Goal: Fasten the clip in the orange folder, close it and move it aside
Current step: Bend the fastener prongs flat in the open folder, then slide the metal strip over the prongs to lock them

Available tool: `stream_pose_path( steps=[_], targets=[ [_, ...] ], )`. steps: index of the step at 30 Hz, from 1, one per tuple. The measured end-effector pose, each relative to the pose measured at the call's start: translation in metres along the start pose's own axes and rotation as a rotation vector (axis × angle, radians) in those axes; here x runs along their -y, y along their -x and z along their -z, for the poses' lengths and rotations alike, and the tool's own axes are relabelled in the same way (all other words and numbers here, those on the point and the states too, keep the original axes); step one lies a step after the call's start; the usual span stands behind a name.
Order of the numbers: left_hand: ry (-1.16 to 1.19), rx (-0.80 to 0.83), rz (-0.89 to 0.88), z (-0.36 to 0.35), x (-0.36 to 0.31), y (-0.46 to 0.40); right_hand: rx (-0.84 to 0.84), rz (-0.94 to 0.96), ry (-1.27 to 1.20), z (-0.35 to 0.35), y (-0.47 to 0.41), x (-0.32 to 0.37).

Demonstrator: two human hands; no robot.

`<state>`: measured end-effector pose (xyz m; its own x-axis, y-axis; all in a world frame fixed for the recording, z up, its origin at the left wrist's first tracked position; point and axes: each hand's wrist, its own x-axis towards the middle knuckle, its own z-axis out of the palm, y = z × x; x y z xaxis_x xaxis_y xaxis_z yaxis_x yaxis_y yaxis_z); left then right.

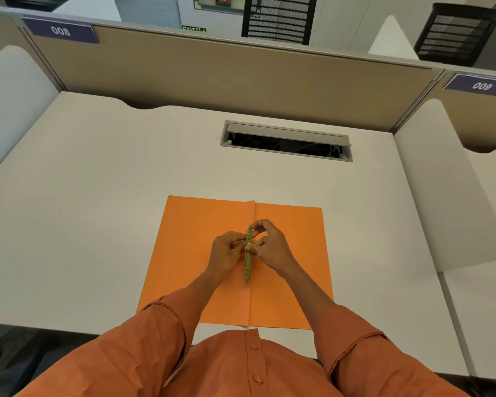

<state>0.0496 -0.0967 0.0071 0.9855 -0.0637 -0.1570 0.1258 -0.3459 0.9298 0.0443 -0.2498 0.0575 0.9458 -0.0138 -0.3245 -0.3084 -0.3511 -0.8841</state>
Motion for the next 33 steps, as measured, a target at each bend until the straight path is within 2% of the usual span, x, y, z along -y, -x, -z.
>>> stream_pose_path(
  steps=[5,13,21,33],
  targets=[
    [0.005,-0.062,0.076,0.004,0.005,0.011,-0.011,0.002,0.021,-0.003,-0.003,-0.002],
    [-0.195,-0.03,-0.09,0.018,0.031,0.047,-0.035,-0.036,0.1,-0.011,-0.01,-0.006],
    [-0.458,0.103,-0.374,0.01,0.034,0.06,-0.054,-0.046,0.204,-0.015,-0.017,-0.014],
    [-0.584,0.226,-0.353,0.005,0.03,0.063,-0.057,-0.033,0.306,-0.015,-0.019,-0.027]
  ],
)
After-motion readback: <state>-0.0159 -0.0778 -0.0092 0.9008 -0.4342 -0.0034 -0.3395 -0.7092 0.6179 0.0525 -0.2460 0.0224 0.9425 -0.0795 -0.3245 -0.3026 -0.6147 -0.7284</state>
